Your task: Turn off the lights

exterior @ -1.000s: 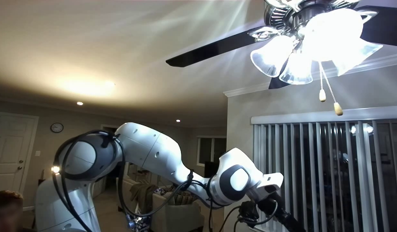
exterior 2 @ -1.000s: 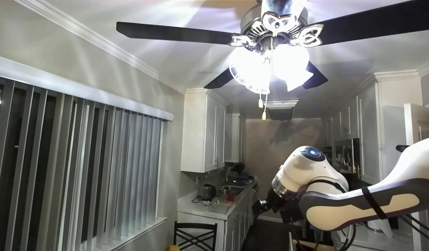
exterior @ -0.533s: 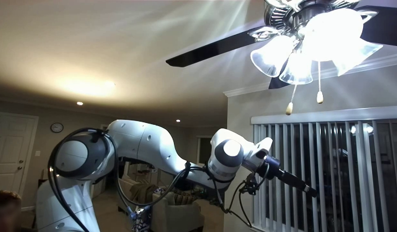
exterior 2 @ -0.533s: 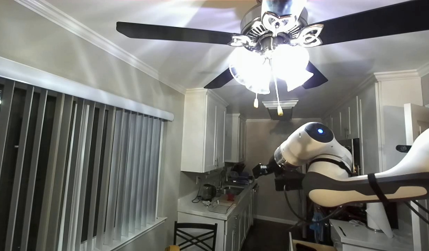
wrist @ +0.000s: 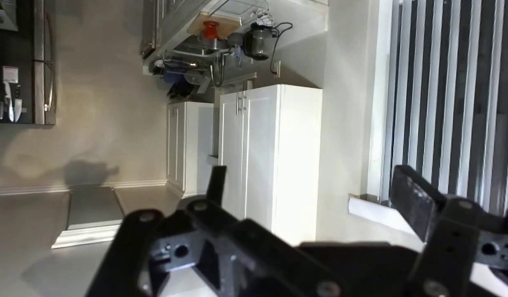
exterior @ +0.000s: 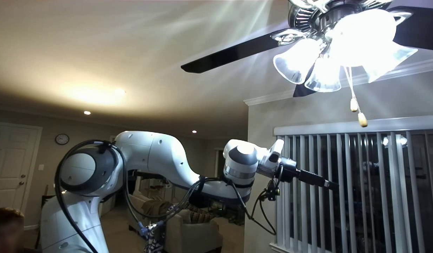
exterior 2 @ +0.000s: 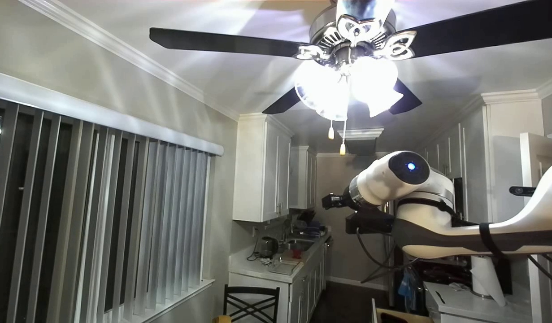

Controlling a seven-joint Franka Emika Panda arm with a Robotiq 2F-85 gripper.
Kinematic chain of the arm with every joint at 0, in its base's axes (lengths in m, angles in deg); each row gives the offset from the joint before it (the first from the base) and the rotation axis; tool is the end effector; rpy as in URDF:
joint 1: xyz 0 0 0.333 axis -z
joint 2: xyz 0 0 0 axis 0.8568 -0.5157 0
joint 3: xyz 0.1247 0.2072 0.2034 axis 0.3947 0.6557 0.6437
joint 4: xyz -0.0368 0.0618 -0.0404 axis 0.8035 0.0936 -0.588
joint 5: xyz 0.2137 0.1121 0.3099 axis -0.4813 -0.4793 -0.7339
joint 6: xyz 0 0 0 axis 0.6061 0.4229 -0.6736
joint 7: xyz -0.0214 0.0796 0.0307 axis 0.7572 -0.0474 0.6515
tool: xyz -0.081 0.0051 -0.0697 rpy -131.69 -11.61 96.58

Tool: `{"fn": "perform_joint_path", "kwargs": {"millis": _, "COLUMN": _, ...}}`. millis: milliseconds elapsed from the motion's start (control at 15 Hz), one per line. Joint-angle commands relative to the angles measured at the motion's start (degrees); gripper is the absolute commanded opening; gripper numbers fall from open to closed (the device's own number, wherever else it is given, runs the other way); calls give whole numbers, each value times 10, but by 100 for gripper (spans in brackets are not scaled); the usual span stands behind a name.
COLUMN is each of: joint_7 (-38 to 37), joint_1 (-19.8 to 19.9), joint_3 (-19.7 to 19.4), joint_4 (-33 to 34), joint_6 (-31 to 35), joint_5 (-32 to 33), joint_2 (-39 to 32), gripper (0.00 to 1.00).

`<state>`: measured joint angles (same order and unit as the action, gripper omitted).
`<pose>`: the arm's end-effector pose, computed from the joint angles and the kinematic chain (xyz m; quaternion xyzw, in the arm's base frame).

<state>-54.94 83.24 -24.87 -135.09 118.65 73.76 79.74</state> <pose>0.4574 0.0873 0.6915 0.7786 -0.1831 0.5816 0.1486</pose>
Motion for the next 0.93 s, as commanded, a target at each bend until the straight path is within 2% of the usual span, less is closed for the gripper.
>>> {"fn": "perform_joint_path", "kwargs": {"millis": 0, "joint_7": -81, "joint_1": 45, "joint_3": 38, "joint_4": 5, "joint_6": 6, "joint_5": 52, "joint_2": 20, "gripper": 100}}
{"fn": "perform_joint_path", "kwargs": {"millis": 133, "joint_7": -104, "joint_1": 57, "joint_3": 53, "joint_4": 9, "joint_6": -5, "joint_5": 65, "joint_2": 29, "gripper": 100}}
{"fn": "perform_joint_path", "kwargs": {"millis": 200, "joint_7": -115, "joint_1": 5, "joint_3": 21, "joint_4": 20, "joint_6": -36, "joint_5": 97, "joint_2": 13, "gripper": 100}}
{"fn": "perform_joint_path", "kwargs": {"millis": 533, "joint_7": -4, "joint_1": -128, "joint_3": -52, "joint_4": 60, "joint_6": -156, "joint_5": 47, "joint_2": 1, "gripper": 100}}
{"fn": "perform_joint_path", "kwargs": {"millis": 667, "joint_7": 28, "joint_1": -167, "joint_3": -69, "joint_4": 85, "joint_6": -210, "joint_5": 34, "joint_2": 0, "gripper": 100}}
{"fn": "perform_joint_path", "kwargs": {"millis": 867, "joint_7": 56, "joint_1": -200, "joint_3": -78, "joint_4": 121, "joint_6": -272, "joint_5": 34, "joint_2": -9, "gripper": 100}}
